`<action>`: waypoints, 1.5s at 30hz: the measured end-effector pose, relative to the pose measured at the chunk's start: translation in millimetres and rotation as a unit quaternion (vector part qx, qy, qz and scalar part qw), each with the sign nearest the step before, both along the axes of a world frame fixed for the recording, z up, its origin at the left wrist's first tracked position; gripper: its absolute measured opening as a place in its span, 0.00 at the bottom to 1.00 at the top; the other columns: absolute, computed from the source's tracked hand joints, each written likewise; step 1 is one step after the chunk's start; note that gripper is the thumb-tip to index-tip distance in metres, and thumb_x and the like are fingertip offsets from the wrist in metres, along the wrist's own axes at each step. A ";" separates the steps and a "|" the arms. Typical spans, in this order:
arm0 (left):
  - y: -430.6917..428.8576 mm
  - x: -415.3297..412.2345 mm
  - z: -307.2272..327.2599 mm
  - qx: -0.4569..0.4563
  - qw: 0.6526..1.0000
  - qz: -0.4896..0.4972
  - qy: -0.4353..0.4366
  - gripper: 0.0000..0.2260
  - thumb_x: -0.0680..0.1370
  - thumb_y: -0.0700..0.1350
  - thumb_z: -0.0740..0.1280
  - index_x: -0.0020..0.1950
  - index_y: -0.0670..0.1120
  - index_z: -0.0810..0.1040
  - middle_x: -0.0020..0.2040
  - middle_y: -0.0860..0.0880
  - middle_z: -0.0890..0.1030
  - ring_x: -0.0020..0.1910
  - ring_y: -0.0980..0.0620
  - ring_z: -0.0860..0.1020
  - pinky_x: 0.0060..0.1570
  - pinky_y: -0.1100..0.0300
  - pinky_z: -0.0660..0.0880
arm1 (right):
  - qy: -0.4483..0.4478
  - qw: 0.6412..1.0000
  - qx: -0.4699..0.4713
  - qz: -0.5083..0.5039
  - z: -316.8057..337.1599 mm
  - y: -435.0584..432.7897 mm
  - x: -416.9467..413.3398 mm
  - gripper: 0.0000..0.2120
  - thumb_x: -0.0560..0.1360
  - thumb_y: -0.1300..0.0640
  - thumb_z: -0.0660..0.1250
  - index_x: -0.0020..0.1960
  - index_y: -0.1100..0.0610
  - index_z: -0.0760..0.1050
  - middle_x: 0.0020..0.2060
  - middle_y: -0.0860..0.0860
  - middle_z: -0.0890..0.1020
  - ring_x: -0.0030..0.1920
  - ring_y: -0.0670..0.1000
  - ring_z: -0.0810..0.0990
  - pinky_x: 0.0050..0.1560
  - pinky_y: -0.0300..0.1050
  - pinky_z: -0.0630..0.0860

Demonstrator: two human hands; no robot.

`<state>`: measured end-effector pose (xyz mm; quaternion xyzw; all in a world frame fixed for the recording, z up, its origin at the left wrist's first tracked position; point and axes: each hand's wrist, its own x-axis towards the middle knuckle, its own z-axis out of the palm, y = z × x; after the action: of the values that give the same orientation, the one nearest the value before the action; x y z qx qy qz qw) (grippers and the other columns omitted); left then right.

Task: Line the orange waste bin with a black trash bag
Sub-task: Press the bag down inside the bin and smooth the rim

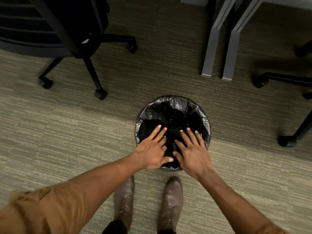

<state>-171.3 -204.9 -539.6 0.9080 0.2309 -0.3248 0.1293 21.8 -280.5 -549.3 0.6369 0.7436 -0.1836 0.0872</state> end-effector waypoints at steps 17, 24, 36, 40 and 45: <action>7.9 -23.4 9.0 0.151 0.893 0.394 -0.157 0.22 0.84 0.58 0.67 0.69 0.44 0.81 0.70 0.42 0.79 0.70 0.42 0.75 0.70 0.47 0.74 | 0.114 0.927 0.175 -0.311 24.2 3.4 9.2 0.21 0.77 0.58 0.75 0.68 0.61 0.78 0.62 0.61 0.80 0.62 0.61 0.78 0.60 0.57 0.78; 10.3 -25.5 18.8 0.019 0.658 0.730 -0.183 0.27 0.79 0.46 0.79 0.72 0.39 0.72 0.69 0.40 0.77 0.68 0.41 0.78 0.72 0.45 0.78 | 0.210 0.824 0.156 -0.503 16.6 -41.6 -10.3 0.33 0.76 0.63 0.75 0.78 0.56 0.66 0.71 0.57 0.74 0.62 0.58 0.80 0.57 0.56 0.84; 6.9 -37.7 -2.1 -0.047 0.585 0.775 -0.236 0.14 0.79 0.37 0.78 0.52 0.50 0.75 0.43 0.53 0.84 0.39 0.58 0.82 0.36 0.69 0.75 | 0.296 0.738 0.073 -0.602 -10.6 -45.4 -2.7 0.32 0.78 0.65 0.76 0.78 0.57 0.69 0.49 0.51 0.86 0.41 0.47 0.84 0.49 0.53 0.85; 8.4 -38.6 -0.9 -0.062 0.581 0.770 -0.258 0.13 0.78 0.39 0.80 0.52 0.50 0.77 0.45 0.51 0.87 0.41 0.55 0.84 0.36 0.68 0.76 | 0.294 0.737 0.084 -0.602 -6.8 -39.2 5.5 0.32 0.78 0.66 0.75 0.78 0.56 0.70 0.59 0.55 0.87 0.50 0.56 0.87 0.55 0.56 0.84; 27.0 -28.2 9.3 -0.072 0.572 0.767 -0.283 0.13 0.79 0.40 0.79 0.53 0.51 0.76 0.44 0.53 0.86 0.41 0.58 0.84 0.33 0.72 0.73 | 0.287 0.743 0.095 -0.597 9.1 -14.7 20.3 0.32 0.77 0.64 0.77 0.79 0.55 0.70 0.59 0.50 0.85 0.50 0.55 0.86 0.56 0.57 0.84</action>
<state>-199.5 -177.9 -530.3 0.4247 0.7684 0.1539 0.4533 42.1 -295.2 -540.1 0.8726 0.2153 -0.3007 -0.3190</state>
